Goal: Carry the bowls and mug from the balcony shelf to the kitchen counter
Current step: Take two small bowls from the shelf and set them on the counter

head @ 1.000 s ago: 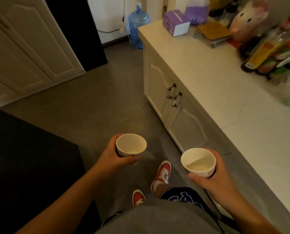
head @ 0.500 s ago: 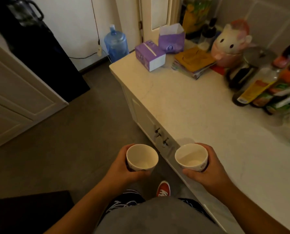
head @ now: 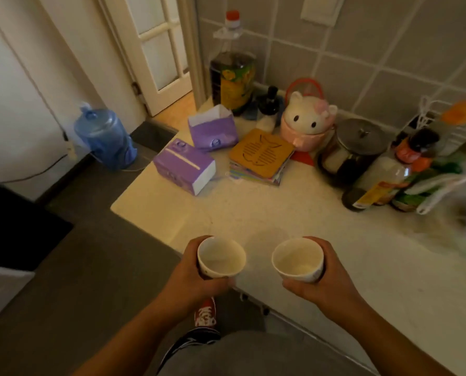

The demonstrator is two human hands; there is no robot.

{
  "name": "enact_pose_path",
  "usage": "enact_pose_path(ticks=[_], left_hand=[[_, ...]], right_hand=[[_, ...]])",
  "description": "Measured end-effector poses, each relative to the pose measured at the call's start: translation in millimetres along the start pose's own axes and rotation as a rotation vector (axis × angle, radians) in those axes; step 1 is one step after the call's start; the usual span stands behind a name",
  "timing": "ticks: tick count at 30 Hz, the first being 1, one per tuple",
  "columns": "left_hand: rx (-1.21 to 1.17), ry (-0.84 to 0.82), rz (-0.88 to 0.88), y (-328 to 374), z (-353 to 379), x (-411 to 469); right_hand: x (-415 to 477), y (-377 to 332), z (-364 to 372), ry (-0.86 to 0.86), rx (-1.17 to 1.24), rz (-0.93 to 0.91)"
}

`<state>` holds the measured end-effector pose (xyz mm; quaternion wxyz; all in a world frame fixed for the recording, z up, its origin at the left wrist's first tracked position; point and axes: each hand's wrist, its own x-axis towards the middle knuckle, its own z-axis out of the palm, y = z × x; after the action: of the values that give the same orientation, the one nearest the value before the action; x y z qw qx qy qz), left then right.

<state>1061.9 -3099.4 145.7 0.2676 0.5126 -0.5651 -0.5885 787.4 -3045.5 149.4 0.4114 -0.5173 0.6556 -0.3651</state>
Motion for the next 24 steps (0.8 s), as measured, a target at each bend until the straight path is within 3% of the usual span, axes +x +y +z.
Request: enact_pose_path(ticks=[9,24], left_hand=[[0.202,-0.134,0.16,22,-45,112],[0.329,-0.088,0.188,9,35,165]], right_hand=[[14,-18,34,0.316,-0.093,0.118],[-19,0,-6,0.598,-0.031,0.281]])
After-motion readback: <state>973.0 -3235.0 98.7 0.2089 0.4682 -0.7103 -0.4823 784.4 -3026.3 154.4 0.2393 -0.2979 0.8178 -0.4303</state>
